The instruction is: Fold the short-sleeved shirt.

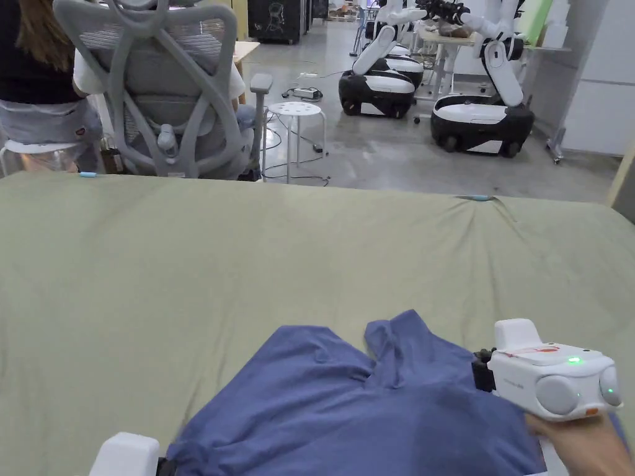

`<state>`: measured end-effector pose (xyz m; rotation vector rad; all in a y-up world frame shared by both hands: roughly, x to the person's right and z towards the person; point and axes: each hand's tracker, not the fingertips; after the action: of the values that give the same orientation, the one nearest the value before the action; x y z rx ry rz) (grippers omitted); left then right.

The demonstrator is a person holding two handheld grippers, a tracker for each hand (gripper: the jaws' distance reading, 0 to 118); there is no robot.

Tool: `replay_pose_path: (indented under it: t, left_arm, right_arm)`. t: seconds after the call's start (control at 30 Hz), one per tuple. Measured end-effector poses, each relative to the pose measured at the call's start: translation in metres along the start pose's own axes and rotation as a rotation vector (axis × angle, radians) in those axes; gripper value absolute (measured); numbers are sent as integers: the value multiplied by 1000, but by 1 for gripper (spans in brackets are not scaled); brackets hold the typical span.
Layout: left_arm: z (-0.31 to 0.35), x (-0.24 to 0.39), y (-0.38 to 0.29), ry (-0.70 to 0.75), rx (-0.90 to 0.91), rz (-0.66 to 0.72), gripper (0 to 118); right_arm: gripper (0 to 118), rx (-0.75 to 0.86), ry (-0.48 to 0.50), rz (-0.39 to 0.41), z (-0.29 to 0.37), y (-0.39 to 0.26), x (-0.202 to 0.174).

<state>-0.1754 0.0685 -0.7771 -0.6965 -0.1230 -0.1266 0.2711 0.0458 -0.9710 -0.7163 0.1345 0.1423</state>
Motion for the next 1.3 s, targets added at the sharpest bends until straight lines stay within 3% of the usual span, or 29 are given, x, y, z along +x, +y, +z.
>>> replay_pose_path:
  t: [0.03,0.07,0.13,0.3,0.33,0.4,0.43,0.47,0.67,0.77,0.93,1.13,1.3]
  left_arm:
    - [-2,2,-1,-10,-4,6,6]
    - [-4,4,-1,-16,-9,7,6]
    - [-8,7,1,-13,-22,2,6]
    - [-14,4,4,-4,-44,-2,6]
    - [-14,3,4,5,-44,-3,6]
    - [-17,-1,5,6,-45,8,6]
    - [-18,-2,5,9,-41,13,6]
    - [-18,-3,6,10,-36,16,6]
    - [-18,-10,24,11,25,41,6]
    - [-12,-18,50,26,146,99,6]
    - [-2,-35,121,89,257,115,6]
    - [21,-45,230,150,378,122,5]
    - [43,-47,325,192,465,121,5]
  right_arm:
    - [110,3,-33,5,-15,4,6]
    - [115,-13,-50,12,-30,6,8]
    - [109,3,-27,7,-51,3,13]
    - [95,-149,-9,-30,-91,-3,12]
    - [82,-195,5,-35,-91,-9,10]
    - [53,-120,8,-76,-71,-10,6]
    - [24,-136,27,-97,-68,-7,5]
    - [3,-137,49,-94,-59,-7,5]
    - [3,38,-2,-28,34,14,-13]
    - [3,126,-36,-17,85,39,-16]
    - [3,301,-232,125,165,92,-16]
    - [3,471,-383,130,236,171,9]
    - [3,560,-435,86,273,236,33]
